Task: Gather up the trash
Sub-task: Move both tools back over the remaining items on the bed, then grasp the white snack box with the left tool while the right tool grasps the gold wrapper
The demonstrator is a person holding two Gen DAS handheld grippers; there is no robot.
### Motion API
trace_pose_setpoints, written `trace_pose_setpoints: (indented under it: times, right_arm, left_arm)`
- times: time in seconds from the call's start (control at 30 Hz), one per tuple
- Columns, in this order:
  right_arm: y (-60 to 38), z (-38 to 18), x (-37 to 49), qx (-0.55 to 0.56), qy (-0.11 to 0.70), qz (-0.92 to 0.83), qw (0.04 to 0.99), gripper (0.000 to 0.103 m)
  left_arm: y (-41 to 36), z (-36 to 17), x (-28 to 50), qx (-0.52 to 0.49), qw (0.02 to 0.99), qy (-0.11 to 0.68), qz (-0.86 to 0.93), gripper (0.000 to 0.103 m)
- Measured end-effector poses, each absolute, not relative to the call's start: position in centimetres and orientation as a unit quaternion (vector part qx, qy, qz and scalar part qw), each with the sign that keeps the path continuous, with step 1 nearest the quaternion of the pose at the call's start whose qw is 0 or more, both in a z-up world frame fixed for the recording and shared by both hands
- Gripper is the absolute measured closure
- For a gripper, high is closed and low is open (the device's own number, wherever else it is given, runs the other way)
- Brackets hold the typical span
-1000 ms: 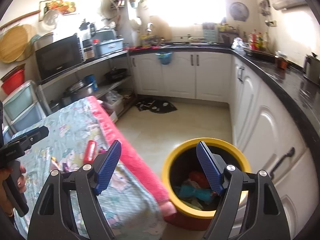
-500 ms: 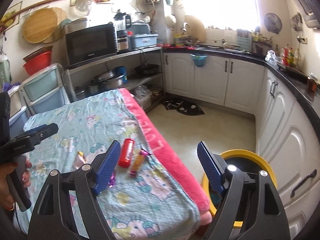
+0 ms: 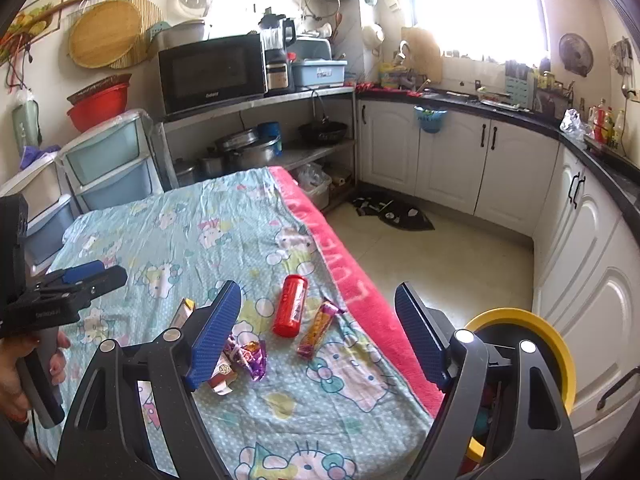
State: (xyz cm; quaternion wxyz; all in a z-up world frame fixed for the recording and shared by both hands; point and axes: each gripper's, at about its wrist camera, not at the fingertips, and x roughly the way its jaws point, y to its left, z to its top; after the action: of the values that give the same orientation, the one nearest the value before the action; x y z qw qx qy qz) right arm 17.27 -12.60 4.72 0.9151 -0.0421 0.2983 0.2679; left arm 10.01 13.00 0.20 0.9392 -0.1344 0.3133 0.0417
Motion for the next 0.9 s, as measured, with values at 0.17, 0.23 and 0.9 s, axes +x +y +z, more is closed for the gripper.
trace_pose_setpoints:
  times: [0.17, 0.23, 0.9]
  right_arm:
    - [-11.5, 3.4, 17.9, -0.051, 0.314, 0.274, 0.908, 0.026]
    - [-11.2, 2.8, 18.2, -0.054, 0.320, 0.274, 0.905, 0.026]
    - [-10.3, -3.8, 21.7, -0.075, 0.388, 0.250, 0.884, 0.027]
  left_arm:
    - [13.4, -1.6, 9.9, -0.143, 0.930, 0.336, 0.046, 0.011]
    - [13.5, -2.2, 9.8, -0.150, 0.926, 0.343, 0.044, 0.011]
    - [12.6, -8.8, 12.2, -0.271, 0.871, 0.408, -0.005, 0.023]
